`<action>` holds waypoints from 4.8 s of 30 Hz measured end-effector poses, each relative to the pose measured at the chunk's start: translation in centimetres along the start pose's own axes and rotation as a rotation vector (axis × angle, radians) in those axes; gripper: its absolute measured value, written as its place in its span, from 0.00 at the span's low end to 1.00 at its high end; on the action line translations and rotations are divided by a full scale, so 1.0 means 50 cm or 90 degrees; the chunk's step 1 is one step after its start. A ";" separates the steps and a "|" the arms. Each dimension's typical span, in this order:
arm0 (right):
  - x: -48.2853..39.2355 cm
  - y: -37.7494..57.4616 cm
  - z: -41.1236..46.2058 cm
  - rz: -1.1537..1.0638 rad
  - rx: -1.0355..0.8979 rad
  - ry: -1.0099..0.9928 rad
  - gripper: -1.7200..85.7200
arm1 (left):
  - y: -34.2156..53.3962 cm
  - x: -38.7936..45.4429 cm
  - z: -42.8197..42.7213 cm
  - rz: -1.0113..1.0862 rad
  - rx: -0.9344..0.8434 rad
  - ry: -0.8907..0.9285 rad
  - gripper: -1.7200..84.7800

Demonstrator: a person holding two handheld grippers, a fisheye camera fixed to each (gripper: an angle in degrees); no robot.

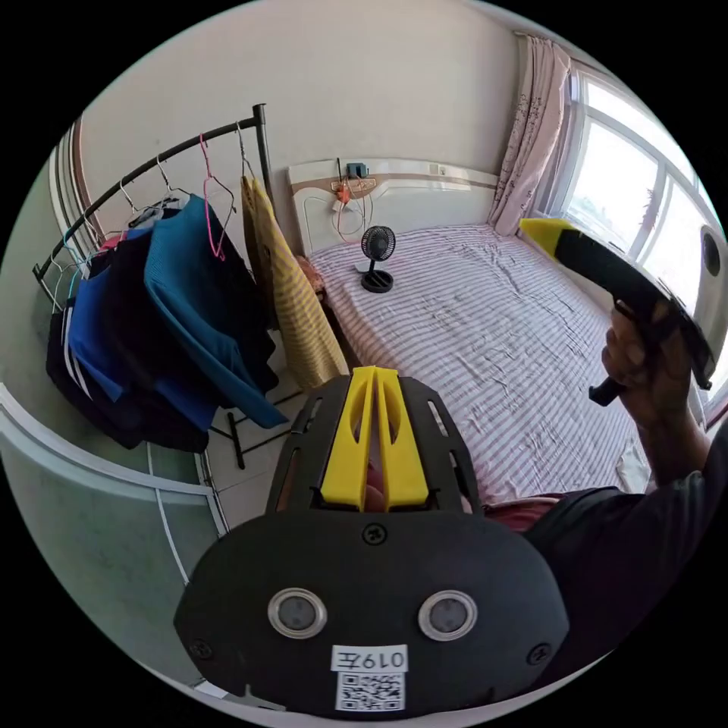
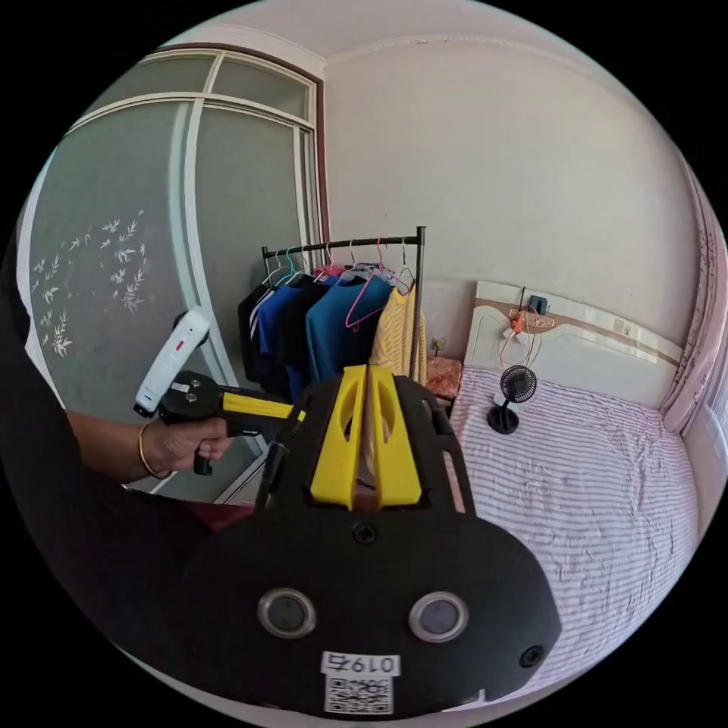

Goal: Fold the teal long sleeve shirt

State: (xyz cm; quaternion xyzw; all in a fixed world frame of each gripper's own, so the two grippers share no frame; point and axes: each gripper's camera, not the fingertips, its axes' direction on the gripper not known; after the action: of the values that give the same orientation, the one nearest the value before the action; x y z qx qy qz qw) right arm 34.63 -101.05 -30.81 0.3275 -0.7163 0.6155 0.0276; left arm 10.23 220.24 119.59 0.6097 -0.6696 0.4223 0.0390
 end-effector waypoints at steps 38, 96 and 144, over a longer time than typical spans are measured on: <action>-0.159 -0.740 0.812 0.062 -0.157 -0.089 0.15 | -0.131 -1.080 0.063 -0.130 0.104 0.009 0.03; 0.068 -0.244 -0.208 -0.038 -0.184 -0.168 0.01 | -0.381 -0.200 0.468 0.583 -0.019 0.416 0.11; 1.167 0.974 -0.503 0.647 -0.416 0.506 0.01 | -0.137 1.941 1.761 0.867 -0.414 0.446 0.05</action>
State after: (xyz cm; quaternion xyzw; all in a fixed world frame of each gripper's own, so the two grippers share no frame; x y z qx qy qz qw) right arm -44.78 -102.47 -40.96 -0.3197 -0.8633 0.3792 0.0933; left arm 32.18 90.87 121.81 -0.1372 -0.9296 0.3046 0.1557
